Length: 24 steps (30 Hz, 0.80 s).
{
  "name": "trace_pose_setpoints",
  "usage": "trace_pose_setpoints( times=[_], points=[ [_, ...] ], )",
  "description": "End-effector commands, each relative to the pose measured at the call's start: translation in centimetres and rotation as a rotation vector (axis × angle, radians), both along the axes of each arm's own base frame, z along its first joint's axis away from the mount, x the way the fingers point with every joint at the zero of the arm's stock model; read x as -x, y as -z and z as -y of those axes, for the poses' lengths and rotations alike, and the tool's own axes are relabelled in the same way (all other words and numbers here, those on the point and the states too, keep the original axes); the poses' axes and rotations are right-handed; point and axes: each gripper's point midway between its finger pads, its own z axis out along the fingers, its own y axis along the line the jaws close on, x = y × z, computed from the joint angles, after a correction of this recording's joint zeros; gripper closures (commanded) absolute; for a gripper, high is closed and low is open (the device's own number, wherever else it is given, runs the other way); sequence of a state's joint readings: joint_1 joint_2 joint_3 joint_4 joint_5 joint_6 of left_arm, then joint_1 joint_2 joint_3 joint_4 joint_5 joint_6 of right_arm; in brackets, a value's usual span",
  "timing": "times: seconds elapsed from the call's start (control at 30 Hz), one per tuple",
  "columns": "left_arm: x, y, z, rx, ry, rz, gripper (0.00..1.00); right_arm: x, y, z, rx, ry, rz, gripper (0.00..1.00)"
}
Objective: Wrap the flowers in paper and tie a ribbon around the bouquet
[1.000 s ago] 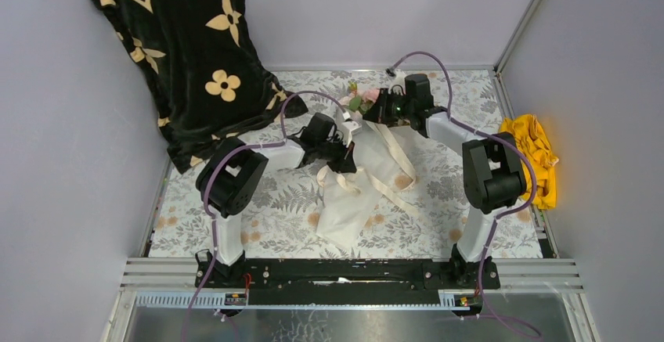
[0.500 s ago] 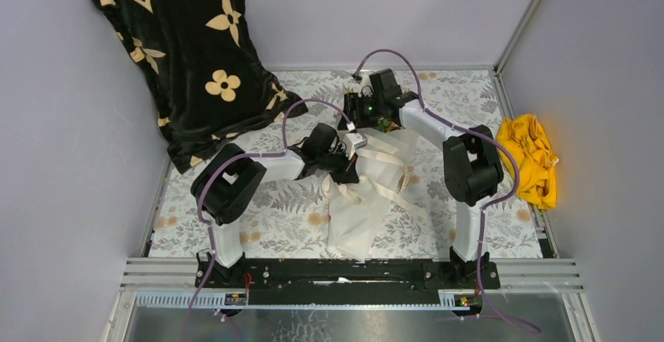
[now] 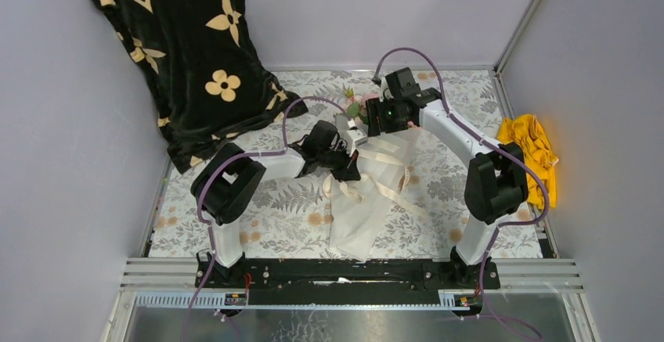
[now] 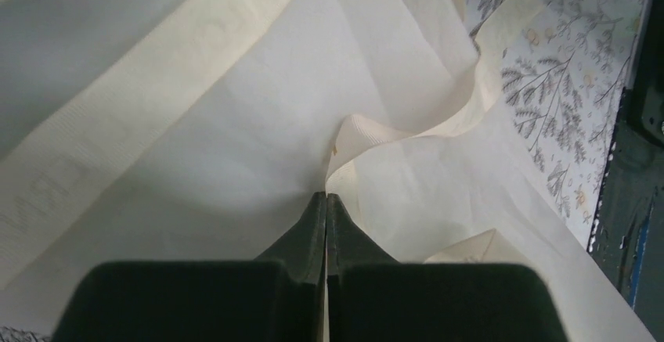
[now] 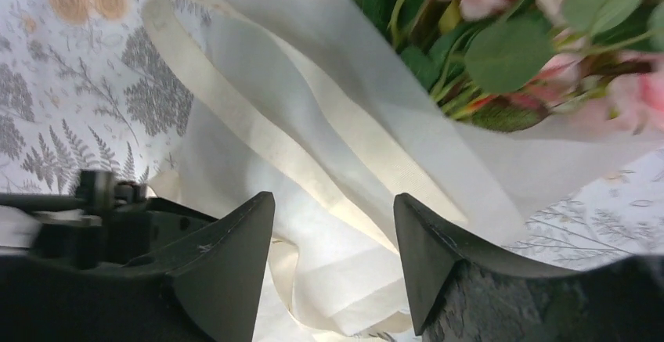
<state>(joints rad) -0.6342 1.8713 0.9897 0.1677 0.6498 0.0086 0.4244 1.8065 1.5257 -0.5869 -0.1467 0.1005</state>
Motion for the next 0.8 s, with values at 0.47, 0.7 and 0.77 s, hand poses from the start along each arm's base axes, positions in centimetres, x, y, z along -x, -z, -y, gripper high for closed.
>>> trace_pose_setpoints(
  times=[0.47,0.7,0.77],
  points=[
    [-7.8,-6.3,3.8,0.102,-0.024,-0.003,1.0,4.5,-0.6,1.7,-0.493,-0.112,0.065,0.3],
    [-11.4,-4.0,3.7,0.067,-0.118,0.026,1.0,4.0,-1.2,1.3,-0.547,-0.116,0.124,0.3],
    [-11.4,-3.7,3.7,0.073,-0.126,0.018,1.0,4.0,-1.4,1.0,-0.573,-0.116,0.139,0.3]
  ],
)
